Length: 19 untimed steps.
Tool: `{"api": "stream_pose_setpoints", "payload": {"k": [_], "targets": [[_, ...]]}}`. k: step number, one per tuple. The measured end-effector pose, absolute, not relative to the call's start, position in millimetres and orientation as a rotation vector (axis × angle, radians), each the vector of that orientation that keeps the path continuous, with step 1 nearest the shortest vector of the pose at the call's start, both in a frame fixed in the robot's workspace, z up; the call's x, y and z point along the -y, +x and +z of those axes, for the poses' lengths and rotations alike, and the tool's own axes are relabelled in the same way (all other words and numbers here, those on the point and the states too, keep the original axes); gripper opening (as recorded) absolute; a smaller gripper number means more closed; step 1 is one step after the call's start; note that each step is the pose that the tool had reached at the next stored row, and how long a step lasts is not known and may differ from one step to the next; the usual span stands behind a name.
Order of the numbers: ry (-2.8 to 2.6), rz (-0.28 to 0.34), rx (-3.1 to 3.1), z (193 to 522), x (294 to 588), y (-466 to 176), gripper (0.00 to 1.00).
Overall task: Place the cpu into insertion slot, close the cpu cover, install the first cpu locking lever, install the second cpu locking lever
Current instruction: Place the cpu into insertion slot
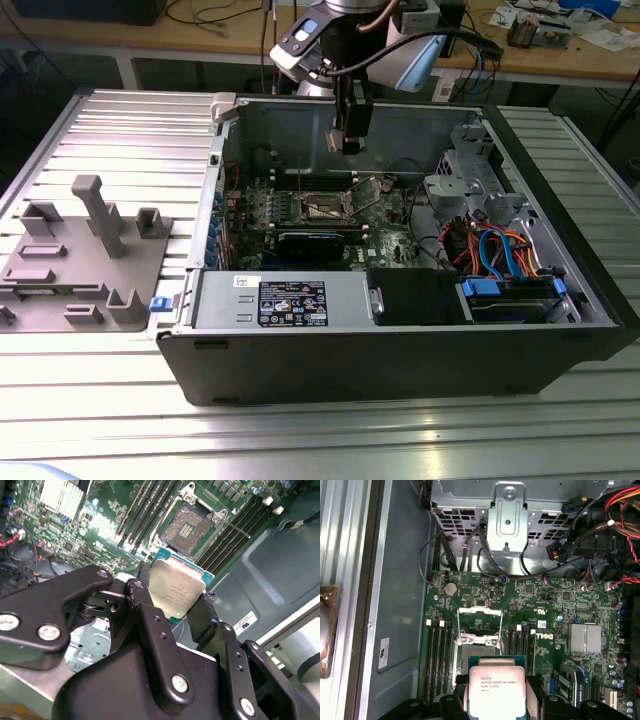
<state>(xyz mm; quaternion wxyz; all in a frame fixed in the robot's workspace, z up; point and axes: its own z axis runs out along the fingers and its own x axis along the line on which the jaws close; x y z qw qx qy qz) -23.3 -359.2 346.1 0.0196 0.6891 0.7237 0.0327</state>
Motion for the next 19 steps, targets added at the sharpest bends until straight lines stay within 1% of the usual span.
{"api": "stream_pose_setpoints", "payload": {"k": [13, 19], "targets": [[2.155, 0.101, -2.229, 345.7, 359.2, -23.3, 0.54], [2.248, 0.098, -2.131, 344.7, 359.2, -23.4, 0.54]]}}
